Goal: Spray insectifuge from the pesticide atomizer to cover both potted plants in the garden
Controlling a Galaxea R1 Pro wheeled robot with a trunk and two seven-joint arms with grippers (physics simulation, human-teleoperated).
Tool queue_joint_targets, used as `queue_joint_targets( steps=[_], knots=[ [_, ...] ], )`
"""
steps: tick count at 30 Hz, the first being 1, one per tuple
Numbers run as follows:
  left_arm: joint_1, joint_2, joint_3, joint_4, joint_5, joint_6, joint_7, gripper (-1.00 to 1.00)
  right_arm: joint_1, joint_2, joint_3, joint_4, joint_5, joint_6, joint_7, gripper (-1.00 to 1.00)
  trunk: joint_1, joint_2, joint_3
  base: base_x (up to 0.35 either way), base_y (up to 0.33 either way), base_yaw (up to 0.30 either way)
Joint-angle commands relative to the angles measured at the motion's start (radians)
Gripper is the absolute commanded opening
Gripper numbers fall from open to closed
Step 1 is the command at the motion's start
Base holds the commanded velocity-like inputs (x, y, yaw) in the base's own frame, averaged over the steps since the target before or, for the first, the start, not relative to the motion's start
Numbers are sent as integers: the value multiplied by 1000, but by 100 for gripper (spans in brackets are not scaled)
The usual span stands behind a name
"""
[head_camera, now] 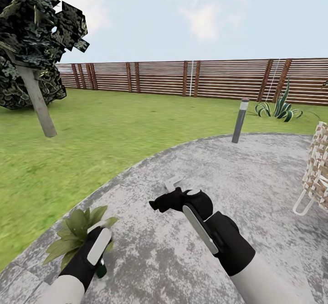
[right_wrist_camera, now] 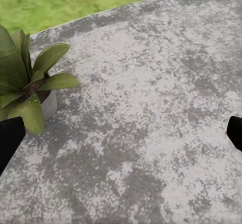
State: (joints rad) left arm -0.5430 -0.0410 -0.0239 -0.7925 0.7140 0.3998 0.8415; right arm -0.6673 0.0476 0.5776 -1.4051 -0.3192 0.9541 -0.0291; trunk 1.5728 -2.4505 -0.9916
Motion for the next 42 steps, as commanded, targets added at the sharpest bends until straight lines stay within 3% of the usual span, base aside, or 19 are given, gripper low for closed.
queue_joint_targets(
  steps=[1,4,6,9,15,18,25,30,34,37,39,42],
  knots=[
    [0,-4,0,-18,-2,35,0,-100,0,0,1,0,0,0,0,100,4,-7,-3,0,0,0],
    [0,-13,-1,-27,-5,74,-4,-100,0,0,2,0,0,0,0,100,15,-28,-13,0,0,0],
    [-5,-35,-3,-30,-8,137,-1,-100,0,0,2,2,0,1,2,100,23,-42,-19,0,0,0],
    [-11,-44,-2,-22,-8,205,0,-100,0,-11,1,8,-7,1,8,100,28,-50,-30,0,0,0],
    [-39,-35,32,123,25,46,4,-100,0,-15,-10,2,-8,-2,9,100,31,-51,-53,0,0,0],
    [-44,-30,37,146,30,-62,-12,-100,0,-15,-9,1,-8,-2,9,100,32,-52,-64,0,0,0],
    [-45,-45,24,134,19,-76,-15,-100,0,-15,-7,1,-8,-1,7,100,33,-53,-72,0,0,0],
    [-45,-72,-84,108,21,-47,-1,-100,0,-12,-9,1,-8,1,2,100,33,-53,-72,0,0,-205],
    [-45,-94,-92,103,24,-49,32,-100,0,-11,-9,1,-8,2,2,100,33,-53,-72,0,0,-263],
    [-45,-98,-92,96,28,-61,90,-100,0,-11,-9,1,-8,2,2,100,33,-53,-72,0,0,-42],
    [-45,-98,-91,96,29,-101,125,-100,0,-11,-9,1,-8,2,2,100,33,-53,-72,0,0,-8],
    [-45,-95,-87,101,32,-213,159,-100,0,-12,-7,0,-8,2,1,100,33,-53,-72,0,0,-1]
  ],
)
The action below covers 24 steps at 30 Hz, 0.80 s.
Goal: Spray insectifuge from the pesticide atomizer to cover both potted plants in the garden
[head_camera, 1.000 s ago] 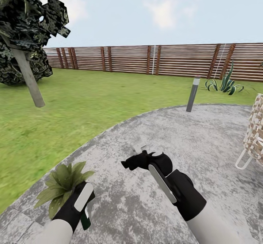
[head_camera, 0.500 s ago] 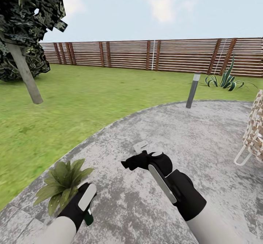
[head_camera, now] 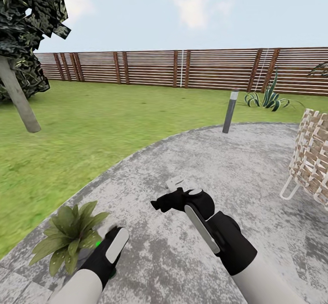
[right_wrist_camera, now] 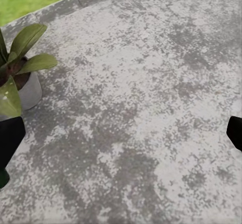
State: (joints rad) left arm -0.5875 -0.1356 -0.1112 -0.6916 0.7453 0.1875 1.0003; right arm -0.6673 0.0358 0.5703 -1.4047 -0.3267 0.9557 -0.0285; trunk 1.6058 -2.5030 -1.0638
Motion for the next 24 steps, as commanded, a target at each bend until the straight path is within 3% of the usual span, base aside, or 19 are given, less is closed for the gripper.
queue_joint_targets(
  steps=[1,2,5,12,17,18,21,22,23,24],
  knots=[
    [0,1,0,3,-1,-26,-1,-100,0,0,1,0,0,0,0,100,0,0,0,0,0,0],
    [0,4,-2,10,-3,-57,-9,-100,0,-1,2,0,0,0,-1,100,0,0,0,0,0,0],
    [0,7,-1,13,0,-59,-95,-100,0,-1,3,0,0,0,-1,100,0,0,0,0,0,0],
    [10,25,-1,50,-7,-53,-107,-100,0,0,8,0,3,0,-1,100,0,0,0,0,0,0],
    [12,28,-5,55,-8,-52,-112,-100,0,6,9,4,7,-1,-1,100,0,0,0,-152,182,0],
    [26,28,-6,47,-10,-55,-114,-100,0,8,10,9,7,-3,-1,100,0,0,0,-206,235,0],
    [144,38,-34,-74,-29,-32,-144,-100,0,9,10,15,8,-11,-1,100,0,0,0,-212,238,0],
    [190,65,-57,-130,-55,-7,-161,-100,0,10,10,17,8,-16,-2,100,0,0,0,-212,242,0],
    [275,153,-89,-239,-99,26,-211,-100,0,10,11,23,6,-48,-3,100,0,0,0,-149,162,0],
    [348,227,-102,-313,-114,36,-290,-100,0,10,11,27,4,-76,-4,100,0,0,0,-61,66,0]
  ],
)
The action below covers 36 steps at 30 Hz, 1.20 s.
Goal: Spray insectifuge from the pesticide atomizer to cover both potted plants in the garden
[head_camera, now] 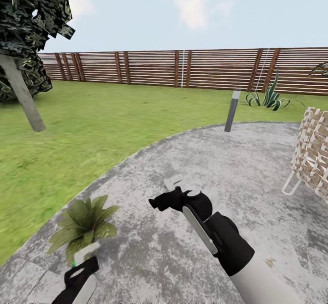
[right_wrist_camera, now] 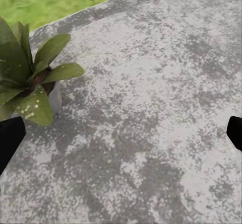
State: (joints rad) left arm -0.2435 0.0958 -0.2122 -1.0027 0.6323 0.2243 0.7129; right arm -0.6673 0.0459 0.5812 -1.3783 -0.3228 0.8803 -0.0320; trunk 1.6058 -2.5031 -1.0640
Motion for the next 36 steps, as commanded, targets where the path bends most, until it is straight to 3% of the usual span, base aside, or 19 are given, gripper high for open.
queue_joint_targets(
  steps=[1,2,4,8,10,12,15,18,23,26,33,34,36],
  knots=[
    [50,49,-6,-48,-6,4,-89,-100,0,0,0,4,0,-14,0,100,0,0,0,-31,34,0],
    [84,94,-8,-81,-10,6,-178,-100,0,0,0,8,-1,-20,0,100,0,0,0,-16,17,0],
    [114,152,-10,-99,-18,12,-334,-100,0,0,0,11,0,-26,0,100,0,0,0,-6,6,0],
    [118,190,-2,-58,-104,39,-468,-100,0,-1,-2,11,2,-27,3,100,0,0,0,0,0,0],
    [107,216,2,-48,-117,73,-634,-100,0,-1,-1,11,2,-27,5,100,0,0,0,0,0,0],
    [84,235,3,-15,-119,118,-715,-100,0,-2,-2,9,2,-27,8,100,0,0,0,0,0,0],
    [25,239,2,90,-124,138,-749,-100,0,-9,-4,3,1,-29,14,100,0,0,0,0,0,0],
    [-11,240,2,131,-125,140,-769,-100,0,-10,-4,1,1,-29,12,100,0,0,0,0,0,0],
    [-75,240,2,137,-118,197,-786,-100,0,-11,-6,-1,1,-29,11,100,0,0,0,0,0,0],
    [-107,241,3,138,-116,224,-846,-100,0,-11,-6,-1,1,-29,11,100,0,0,0,0,0,0],
    [-133,245,4,139,-115,289,-860,-100,0,-11,-7,-2,2,-29,11,100,0,0,0,0,0,0],
    [-138,245,9,139,-115,301,-860,-100,0,-11,-7,-2,2,-29,11,100,0,0,0,0,0,0],
    [-146,248,54,135,-119,321,-864,-100,0,-11,-7,-2,2,-29,11,100,0,0,0,0,0,0]
  ],
)
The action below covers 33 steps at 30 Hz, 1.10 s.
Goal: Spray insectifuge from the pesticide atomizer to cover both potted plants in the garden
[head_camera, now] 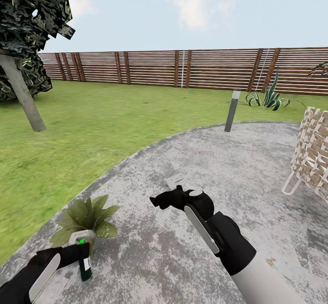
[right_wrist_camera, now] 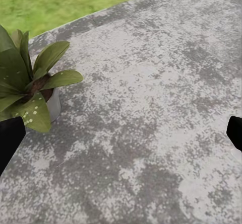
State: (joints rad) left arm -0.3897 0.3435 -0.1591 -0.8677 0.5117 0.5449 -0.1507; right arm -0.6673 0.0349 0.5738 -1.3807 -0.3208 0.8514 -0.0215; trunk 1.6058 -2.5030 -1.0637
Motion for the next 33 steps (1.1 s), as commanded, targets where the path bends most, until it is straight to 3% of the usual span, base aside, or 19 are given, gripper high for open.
queue_joint_targets(
  steps=[1,3,4,11,14,17,18,20,22,29,33],
  knots=[
    [-1,22,32,-5,0,3,-4,-100,0,0,0,0,0,0,0,100,0,0,0,0,0,0],
    [-1,75,57,-3,3,6,-45,-100,0,0,1,0,0,0,-1,100,0,0,0,0,0,0],
    [0,87,59,1,2,7,-56,-100,0,0,1,0,0,0,-1,100,0,0,0,0,0,0],
    [2,126,60,93,-2,6,-67,-100,0,0,1,0,0,0,-1,100,0,0,0,0,0,0],
    [2,130,60,138,-2,1,-65,-100,0,0,1,0,2,0,0,100,0,0,0,0,0,0],
    [2,133,62,129,-3,-5,-58,-100,0,0,1,0,2,0,-1,100,0,0,0,0,0,0],
    [2,132,64,104,-2,-4,-39,-100,0,0,1,0,2,0,-2,100,0,0,0,0,0,0],
    [2,123,79,74,4,-2,66,-100,0,0,1,0,2,0,-3,100,0,0,0,0,0,0],
    [2,119,99,68,9,2,98,-100,0,0,1,0,2,0,-3,100,0,0,0,0,0,0],
    [2,105,99,61,5,4,88,-100,0,0,1,5,2,0,-5,100,0,0,0,0,0,0],
    [2,101,93,59,1,6,31,-100,0,0,1,11,2,0,-10,100,0,0,0,0,0,0]
  ],
)
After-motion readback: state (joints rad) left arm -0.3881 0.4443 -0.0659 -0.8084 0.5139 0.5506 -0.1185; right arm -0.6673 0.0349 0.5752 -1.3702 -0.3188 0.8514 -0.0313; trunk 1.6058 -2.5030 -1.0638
